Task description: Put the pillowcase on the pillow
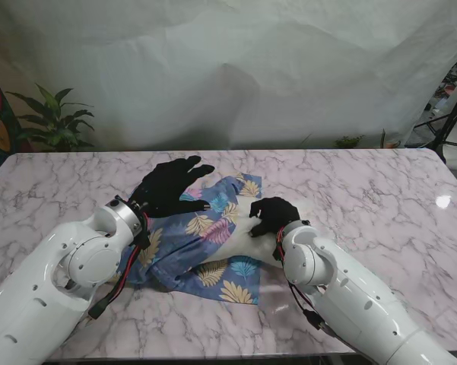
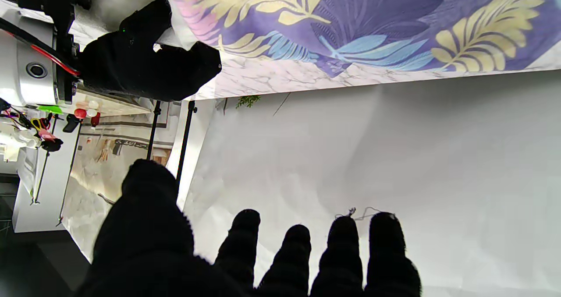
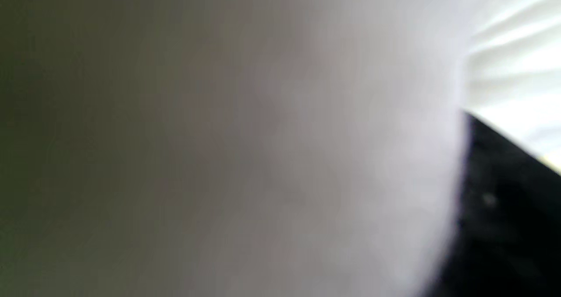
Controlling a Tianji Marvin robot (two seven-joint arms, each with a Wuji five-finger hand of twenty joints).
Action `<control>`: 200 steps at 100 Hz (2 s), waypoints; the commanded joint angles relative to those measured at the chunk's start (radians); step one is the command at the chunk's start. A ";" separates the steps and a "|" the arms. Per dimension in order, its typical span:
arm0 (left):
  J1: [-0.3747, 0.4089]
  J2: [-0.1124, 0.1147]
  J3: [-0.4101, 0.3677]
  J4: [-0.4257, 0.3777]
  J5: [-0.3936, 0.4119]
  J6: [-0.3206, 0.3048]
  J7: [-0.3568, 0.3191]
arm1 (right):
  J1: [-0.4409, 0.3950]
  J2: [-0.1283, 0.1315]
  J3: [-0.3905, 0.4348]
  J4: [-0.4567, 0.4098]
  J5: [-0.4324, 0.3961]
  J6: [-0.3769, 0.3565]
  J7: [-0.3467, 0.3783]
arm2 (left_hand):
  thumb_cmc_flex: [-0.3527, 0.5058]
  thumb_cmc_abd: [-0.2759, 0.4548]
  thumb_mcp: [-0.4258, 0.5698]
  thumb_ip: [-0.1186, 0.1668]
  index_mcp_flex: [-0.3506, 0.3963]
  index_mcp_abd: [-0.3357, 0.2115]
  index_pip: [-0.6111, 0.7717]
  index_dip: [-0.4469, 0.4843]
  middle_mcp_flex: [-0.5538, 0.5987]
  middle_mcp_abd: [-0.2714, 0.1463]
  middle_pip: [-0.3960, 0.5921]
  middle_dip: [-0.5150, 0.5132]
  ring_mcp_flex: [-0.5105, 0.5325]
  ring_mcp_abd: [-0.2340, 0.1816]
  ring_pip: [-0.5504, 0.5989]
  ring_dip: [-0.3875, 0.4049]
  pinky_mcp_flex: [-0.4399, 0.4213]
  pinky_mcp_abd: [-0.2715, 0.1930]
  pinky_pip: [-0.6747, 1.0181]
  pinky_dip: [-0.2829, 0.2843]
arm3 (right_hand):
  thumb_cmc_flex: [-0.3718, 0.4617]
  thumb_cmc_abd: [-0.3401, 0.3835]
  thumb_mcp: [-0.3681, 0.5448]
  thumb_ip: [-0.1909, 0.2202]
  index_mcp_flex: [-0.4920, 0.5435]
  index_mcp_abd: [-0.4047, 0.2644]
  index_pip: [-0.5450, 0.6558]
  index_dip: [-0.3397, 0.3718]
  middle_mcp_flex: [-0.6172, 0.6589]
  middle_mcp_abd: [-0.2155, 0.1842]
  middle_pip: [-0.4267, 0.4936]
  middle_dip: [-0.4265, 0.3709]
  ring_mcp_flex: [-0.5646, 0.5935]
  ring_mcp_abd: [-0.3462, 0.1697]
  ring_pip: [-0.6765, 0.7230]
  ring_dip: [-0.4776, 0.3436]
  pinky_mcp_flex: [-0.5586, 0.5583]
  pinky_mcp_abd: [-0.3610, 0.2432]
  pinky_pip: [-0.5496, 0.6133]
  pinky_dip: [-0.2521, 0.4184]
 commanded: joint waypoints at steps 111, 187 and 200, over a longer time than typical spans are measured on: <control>-0.125 -0.020 0.257 0.293 -0.148 0.007 0.067 | -0.164 -0.208 0.231 -0.242 -0.429 0.768 0.337 | 0.072 0.030 -0.017 0.038 0.033 0.030 0.054 0.047 -0.011 0.004 0.071 0.012 0.048 -0.027 0.079 0.048 0.010 -0.036 0.065 0.026 | 0.142 0.327 0.006 0.086 -0.161 0.277 0.136 0.046 -0.115 0.246 0.304 0.069 0.104 -0.254 0.505 0.122 0.102 -0.112 0.302 0.085; -0.228 -0.069 0.407 0.541 -0.298 0.072 0.159 | -0.094 0.120 0.034 -0.470 -0.070 0.449 0.472 | 0.090 0.033 -0.009 0.043 -0.008 0.068 -0.008 0.009 -0.047 0.017 -0.003 0.047 -0.011 -0.012 0.083 0.041 -0.025 -0.043 0.083 0.008 | -0.418 0.666 -0.476 0.244 -0.561 0.278 -0.470 0.165 -0.728 0.119 -0.055 -0.068 -0.424 0.152 -0.614 -0.360 -0.604 0.196 -0.455 -0.179; -0.237 -0.074 0.425 0.581 -0.323 0.054 0.160 | -0.200 0.137 0.153 -0.557 -0.189 0.254 0.541 | 0.092 0.032 -0.011 0.043 -0.003 0.064 -0.001 0.013 -0.049 0.016 -0.007 0.050 -0.011 -0.012 0.083 0.042 -0.026 -0.044 0.085 0.007 | -0.463 0.742 -0.583 0.245 -0.621 0.275 -0.554 0.159 -0.832 0.119 -0.116 -0.085 -0.587 0.129 -0.691 -0.400 -0.757 0.178 -0.553 -0.176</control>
